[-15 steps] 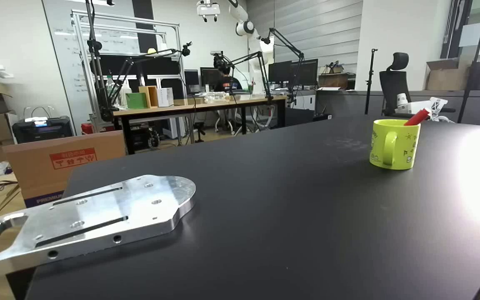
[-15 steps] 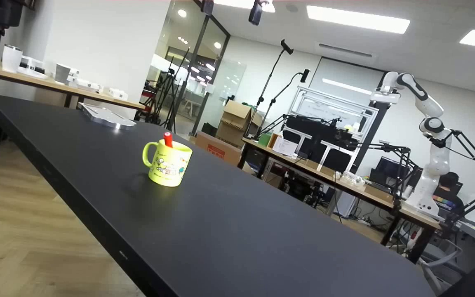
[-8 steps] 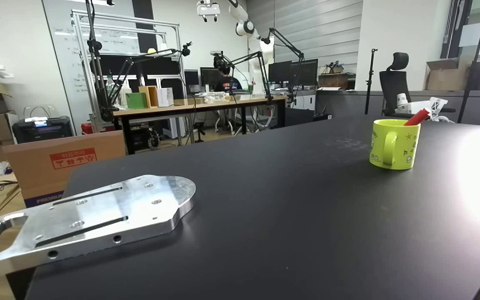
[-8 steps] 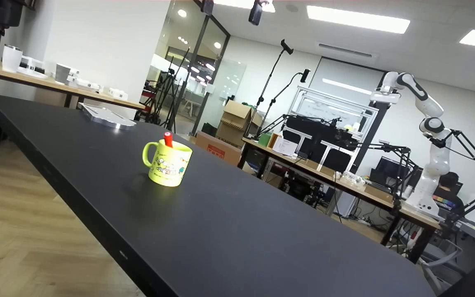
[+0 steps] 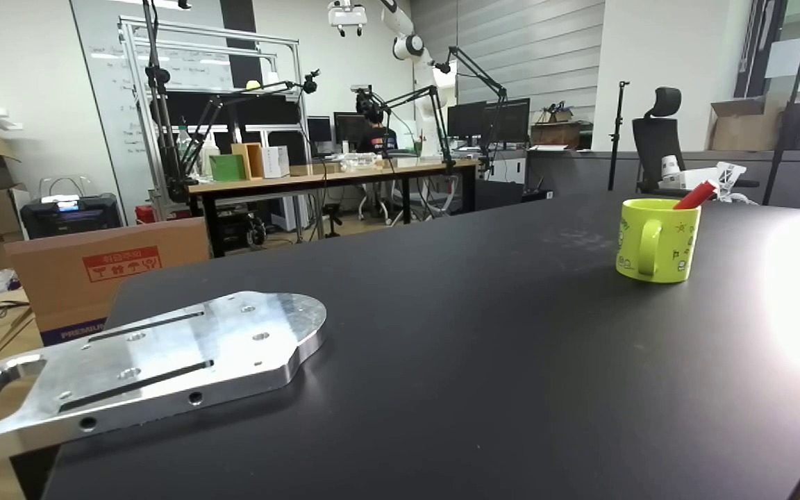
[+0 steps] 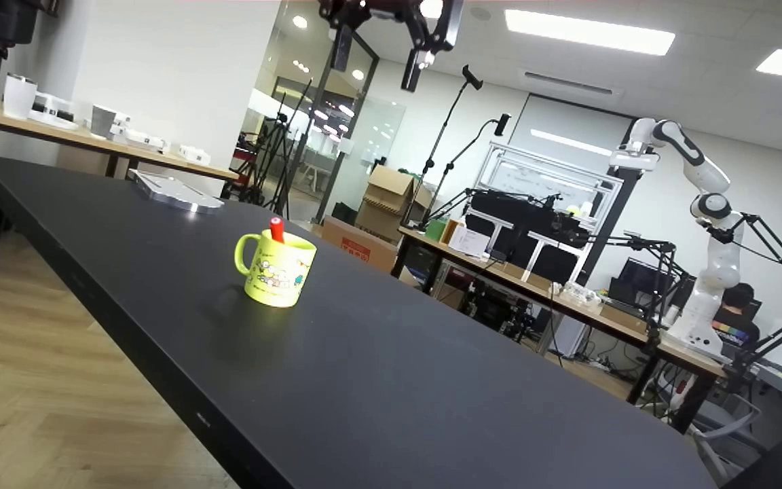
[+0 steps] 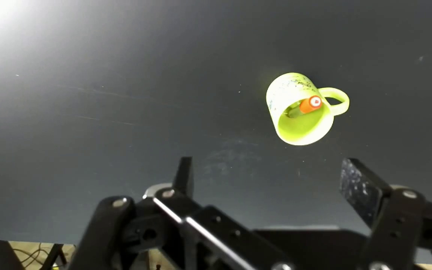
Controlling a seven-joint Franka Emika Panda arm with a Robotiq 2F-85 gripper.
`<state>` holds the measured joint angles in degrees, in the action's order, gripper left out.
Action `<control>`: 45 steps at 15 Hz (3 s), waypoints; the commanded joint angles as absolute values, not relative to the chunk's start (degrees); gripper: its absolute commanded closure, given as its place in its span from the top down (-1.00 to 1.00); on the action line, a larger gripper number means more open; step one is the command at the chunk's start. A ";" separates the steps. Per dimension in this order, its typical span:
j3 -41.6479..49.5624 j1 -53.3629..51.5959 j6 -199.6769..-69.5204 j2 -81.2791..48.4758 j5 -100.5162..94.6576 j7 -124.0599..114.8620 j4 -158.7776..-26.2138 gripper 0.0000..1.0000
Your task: Take the marker out of the mug and put it on the table
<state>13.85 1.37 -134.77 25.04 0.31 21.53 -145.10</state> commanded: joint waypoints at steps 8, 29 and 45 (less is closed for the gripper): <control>6.09 -3.00 -137.08 -2.35 8.88 24.76 -130.95 1.00; 0.98 3.00 -105.57 -26.95 8.76 13.63 -111.10 1.00; -0.12 4.89 -92.19 -41.96 10.94 11.77 -90.92 -0.90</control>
